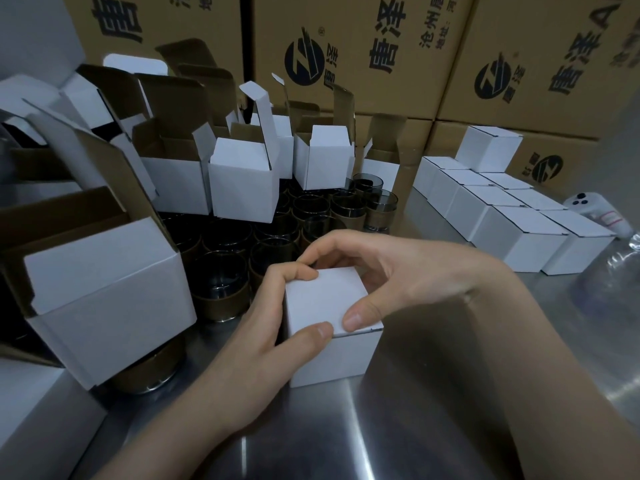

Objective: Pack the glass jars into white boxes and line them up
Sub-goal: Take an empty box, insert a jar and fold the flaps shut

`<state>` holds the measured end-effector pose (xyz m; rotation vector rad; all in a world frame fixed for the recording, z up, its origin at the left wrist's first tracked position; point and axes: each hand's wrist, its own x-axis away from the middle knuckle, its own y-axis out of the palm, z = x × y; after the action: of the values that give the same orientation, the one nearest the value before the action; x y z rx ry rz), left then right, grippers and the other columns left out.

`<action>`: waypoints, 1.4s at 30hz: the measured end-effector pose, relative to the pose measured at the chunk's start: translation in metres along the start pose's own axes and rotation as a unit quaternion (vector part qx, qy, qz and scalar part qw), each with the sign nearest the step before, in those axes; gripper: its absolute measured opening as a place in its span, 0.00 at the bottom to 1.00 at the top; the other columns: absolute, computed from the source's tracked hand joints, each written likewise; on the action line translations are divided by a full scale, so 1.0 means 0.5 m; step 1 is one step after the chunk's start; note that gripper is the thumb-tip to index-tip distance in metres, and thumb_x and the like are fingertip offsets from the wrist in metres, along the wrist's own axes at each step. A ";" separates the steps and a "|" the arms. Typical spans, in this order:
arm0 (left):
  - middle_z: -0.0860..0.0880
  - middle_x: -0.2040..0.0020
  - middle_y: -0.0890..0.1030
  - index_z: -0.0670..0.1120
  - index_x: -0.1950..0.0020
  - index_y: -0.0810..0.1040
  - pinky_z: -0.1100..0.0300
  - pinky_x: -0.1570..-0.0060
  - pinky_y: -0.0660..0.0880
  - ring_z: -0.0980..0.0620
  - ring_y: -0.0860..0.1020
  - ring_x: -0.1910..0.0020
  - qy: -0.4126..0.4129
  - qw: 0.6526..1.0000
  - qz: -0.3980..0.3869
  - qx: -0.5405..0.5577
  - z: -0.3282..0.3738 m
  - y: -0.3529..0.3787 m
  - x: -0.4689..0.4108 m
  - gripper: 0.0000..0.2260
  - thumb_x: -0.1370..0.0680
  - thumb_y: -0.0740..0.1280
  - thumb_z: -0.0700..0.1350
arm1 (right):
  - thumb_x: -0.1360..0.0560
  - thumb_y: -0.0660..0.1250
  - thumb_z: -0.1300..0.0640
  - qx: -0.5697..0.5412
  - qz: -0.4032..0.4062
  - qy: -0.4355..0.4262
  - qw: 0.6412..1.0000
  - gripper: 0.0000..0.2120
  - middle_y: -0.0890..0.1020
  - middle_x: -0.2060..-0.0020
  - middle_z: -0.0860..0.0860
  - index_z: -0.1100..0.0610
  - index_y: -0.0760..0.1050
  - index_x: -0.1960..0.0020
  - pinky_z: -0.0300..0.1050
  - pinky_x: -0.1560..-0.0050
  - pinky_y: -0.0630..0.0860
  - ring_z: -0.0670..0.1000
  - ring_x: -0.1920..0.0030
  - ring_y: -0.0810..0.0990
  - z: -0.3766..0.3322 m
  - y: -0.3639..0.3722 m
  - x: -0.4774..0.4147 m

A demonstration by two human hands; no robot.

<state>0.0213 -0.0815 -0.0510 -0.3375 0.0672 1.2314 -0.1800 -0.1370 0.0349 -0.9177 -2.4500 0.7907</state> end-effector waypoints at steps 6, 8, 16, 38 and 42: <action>0.63 0.44 0.75 0.63 0.38 0.66 0.68 0.49 0.72 0.59 0.75 0.41 0.017 1.000 0.012 -0.008 -0.004 0.001 -0.001 0.24 0.32 0.68 0.62 | 0.31 0.77 0.55 0.056 -0.001 0.001 0.998 0.32 0.74 0.38 0.43 0.46 0.68 0.31 0.51 0.37 0.75 0.43 0.37 0.73 -0.023 0.002 0.010; 0.64 0.43 0.75 0.63 0.39 0.65 0.70 0.49 0.72 0.60 0.75 0.40 0.026 0.999 0.023 -0.011 -0.006 0.003 -0.003 0.24 0.32 0.69 0.63 | 0.33 0.79 0.50 0.116 0.003 0.008 0.993 0.37 0.71 0.38 0.38 0.41 0.65 0.30 0.43 0.34 0.71 0.39 0.35 0.69 -0.031 0.010 0.010; 0.65 0.40 0.73 0.68 0.36 0.61 0.59 0.44 0.74 0.60 0.74 0.37 0.031 0.999 0.023 -0.023 -0.018 0.002 -0.006 0.33 0.36 0.69 0.73 | 0.33 0.76 0.42 0.261 0.070 0.053 0.961 0.39 0.67 0.38 0.36 0.41 0.61 0.28 0.35 0.36 0.66 0.36 0.38 0.66 -0.049 0.039 0.020; 0.58 0.58 0.80 0.48 0.55 0.81 0.72 0.58 0.72 0.59 0.79 0.56 0.077 0.983 0.031 -0.161 0.003 0.013 -0.002 0.07 0.26 0.72 0.36 | 0.33 0.57 0.27 0.232 0.302 0.306 0.872 0.32 0.59 0.49 0.48 0.31 0.58 0.31 0.45 0.52 0.66 0.54 0.50 0.71 -0.031 0.094 0.070; 0.55 0.63 0.80 0.48 0.59 0.81 0.72 0.63 0.70 0.56 0.79 0.62 0.098 0.979 0.001 -0.179 0.004 0.011 -0.001 0.06 0.26 0.70 0.38 | 0.32 0.66 0.37 0.195 0.362 0.291 0.864 0.32 0.66 0.48 0.47 0.38 0.60 0.31 0.45 0.52 0.65 0.52 0.49 0.69 -0.009 0.081 0.076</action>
<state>0.0158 -0.0797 -0.0503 -0.7732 0.0144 1.2073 -0.1856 -0.0839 0.0192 -1.6365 -1.3321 1.0002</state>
